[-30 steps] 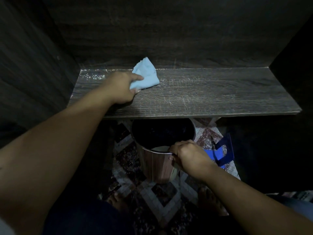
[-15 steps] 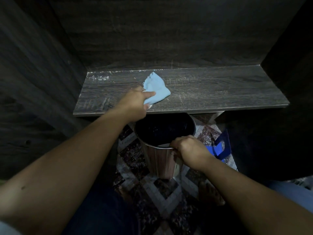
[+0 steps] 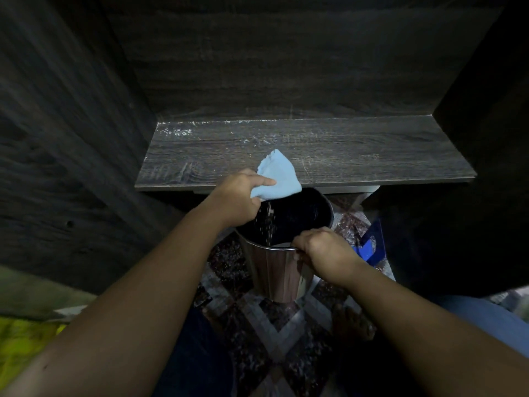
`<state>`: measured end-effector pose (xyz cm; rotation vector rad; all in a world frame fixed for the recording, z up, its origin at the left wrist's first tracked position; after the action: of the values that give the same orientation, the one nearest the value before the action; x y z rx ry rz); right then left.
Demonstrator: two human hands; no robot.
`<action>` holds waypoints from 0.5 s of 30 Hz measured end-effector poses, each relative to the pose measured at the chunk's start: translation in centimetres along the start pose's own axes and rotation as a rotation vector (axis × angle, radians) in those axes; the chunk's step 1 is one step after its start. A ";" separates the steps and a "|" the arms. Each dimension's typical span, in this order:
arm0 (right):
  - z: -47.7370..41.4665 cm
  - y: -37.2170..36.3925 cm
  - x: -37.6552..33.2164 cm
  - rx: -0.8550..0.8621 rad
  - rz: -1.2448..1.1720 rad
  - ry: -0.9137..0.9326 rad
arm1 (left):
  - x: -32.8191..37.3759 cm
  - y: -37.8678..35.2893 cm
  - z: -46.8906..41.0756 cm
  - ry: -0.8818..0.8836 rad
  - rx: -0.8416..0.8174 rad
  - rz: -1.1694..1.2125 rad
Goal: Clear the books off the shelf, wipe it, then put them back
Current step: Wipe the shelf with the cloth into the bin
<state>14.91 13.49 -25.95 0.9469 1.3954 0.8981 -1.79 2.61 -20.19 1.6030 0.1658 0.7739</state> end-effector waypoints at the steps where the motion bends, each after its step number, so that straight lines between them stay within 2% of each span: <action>1: 0.1 0.0 0.1 -0.013 -0.004 -0.013 | 0.0 -0.4 0.6 -0.017 -0.024 -0.008; 4: 0.1 -0.1 0.2 -0.053 0.027 -0.028 | 0.0 -1.1 1.8 -0.071 -0.024 0.005; 8: 0.1 0.1 0.2 -0.064 0.033 -0.034 | 0.5 2.1 1.0 -0.091 0.278 0.118; 11: 0.2 0.0 0.2 -0.050 0.030 -0.031 | 0.2 3.7 0.7 -0.010 0.454 0.175; 13: 0.1 -0.2 0.2 -0.062 0.042 -0.037 | 0.1 3.6 0.8 0.008 0.455 0.169; 15: 0.1 -0.1 0.1 -0.065 0.034 -0.033 | -0.4 2.5 0.6 -0.027 0.332 0.096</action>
<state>15.03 13.56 -26.10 0.9345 1.3175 0.9434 -2.59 1.38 -18.06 1.9462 0.2072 0.8295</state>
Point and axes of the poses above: each hand's wrist, its own z-axis away from the middle knuckle, its own y-axis out of the back of the hand, x = y × z, the point moved 3 cm from there along -z, towards the middle knuckle, and after that the axes turned 7 degrees about -z, right-handed, at the moved point
